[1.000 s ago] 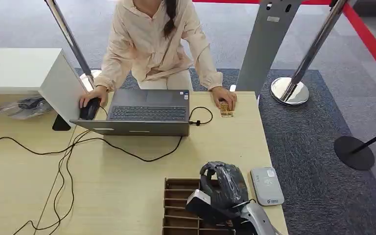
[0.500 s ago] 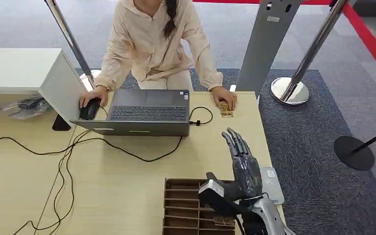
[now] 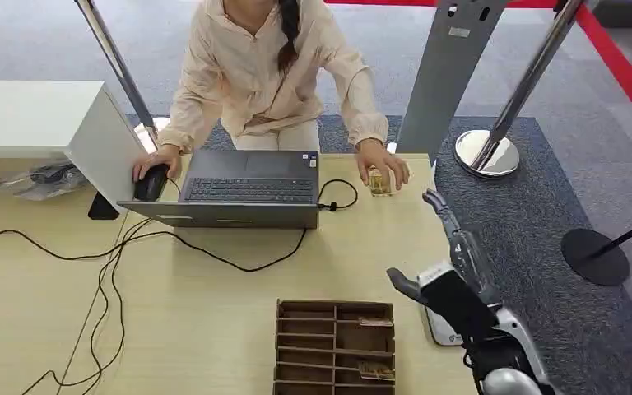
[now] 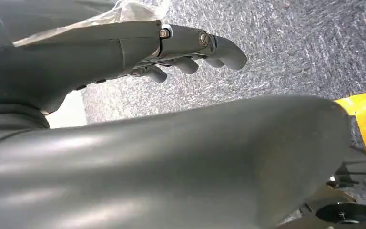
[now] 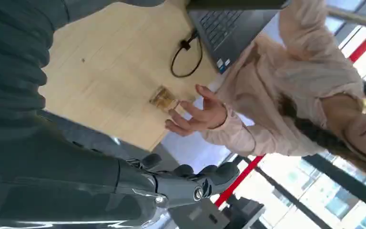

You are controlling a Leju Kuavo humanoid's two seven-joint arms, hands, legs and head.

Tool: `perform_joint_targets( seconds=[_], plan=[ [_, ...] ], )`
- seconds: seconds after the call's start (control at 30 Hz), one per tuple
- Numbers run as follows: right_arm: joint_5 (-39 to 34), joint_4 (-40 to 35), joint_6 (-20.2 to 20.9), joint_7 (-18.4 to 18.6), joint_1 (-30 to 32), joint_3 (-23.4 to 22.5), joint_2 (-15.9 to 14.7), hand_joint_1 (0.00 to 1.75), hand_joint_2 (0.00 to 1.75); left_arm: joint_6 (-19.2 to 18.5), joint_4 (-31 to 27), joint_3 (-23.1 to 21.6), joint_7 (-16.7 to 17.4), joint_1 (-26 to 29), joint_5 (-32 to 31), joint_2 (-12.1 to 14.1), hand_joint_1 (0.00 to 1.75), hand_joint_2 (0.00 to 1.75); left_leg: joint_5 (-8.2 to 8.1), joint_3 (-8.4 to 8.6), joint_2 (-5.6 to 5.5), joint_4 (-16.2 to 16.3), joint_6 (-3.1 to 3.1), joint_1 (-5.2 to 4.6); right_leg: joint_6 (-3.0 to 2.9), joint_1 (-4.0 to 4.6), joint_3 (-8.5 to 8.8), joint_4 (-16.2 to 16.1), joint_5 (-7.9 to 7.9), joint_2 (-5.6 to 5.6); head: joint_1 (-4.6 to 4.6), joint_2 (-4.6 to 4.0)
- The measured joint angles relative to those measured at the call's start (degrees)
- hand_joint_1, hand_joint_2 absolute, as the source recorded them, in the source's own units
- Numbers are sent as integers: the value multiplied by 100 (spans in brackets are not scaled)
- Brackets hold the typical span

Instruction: Pass the card to the sensor for recognition and then transmit it.

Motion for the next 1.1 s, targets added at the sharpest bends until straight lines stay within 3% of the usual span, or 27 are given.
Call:
perform_joint_targets(
  seconds=[0.07,0.13,0.2,0.27,0.43,0.63,0.93,1.1],
  plan=[
    [-1363,-138,746,-411,63,-313,-171,0,175,-17,2,9,-11,-2,-2,18,0,0,0,2,0,1,0,-1,0,-1,0,-2,0,0,0,0],
    [-2691,-216,1850,-671,200,-759,-464,0,175,-66,2,24,-42,2,-20,50,0,0,0,0,-3,2,0,-1,0,-2,1,-3,0,-2,0,0],
    [-3192,-205,2441,-699,358,-1163,-730,0,175,-74,2,28,-50,9,-22,83,0,0,-1,-1,-2,1,0,-1,0,-2,1,-3,0,-1,2,0],
    [-3333,-168,2725,-734,548,-1479,-924,0,175,-76,2,28,-48,4,-20,114,0,0,-4,0,-2,1,2,-2,0,-2,1,-3,0,0,2,0],
    [-3495,-17,2943,-893,1023,-2032,-1189,0,175,-85,2,33,20,5,-17,190,0,0,-4,-1,-2,0,3,0,0,-1,1,-3,-1,-1,0,0],
    [-3532,241,2939,-1206,1284,-2338,-1237,0,175,-81,2,37,55,-5,-17,256,0,0,-4,0,0,-1,3,0,0,0,2,-2,-1,0,0,0],
    [-3322,512,2808,-1494,1300,-2487,-1186,0,175,-68,0,41,52,-16,-17,317,0,0,-4,0,0,-1,3,0,0,-1,3,-1,-1,0,0,0],
    [-2767,538,2475,-1516,1193,-2480,-1064,0,175,-63,0,44,44,-19,-20,319,0,0,-4,0,1,-1,3,0,0,0,3,-1,-1,0,2,0]
  ],
)
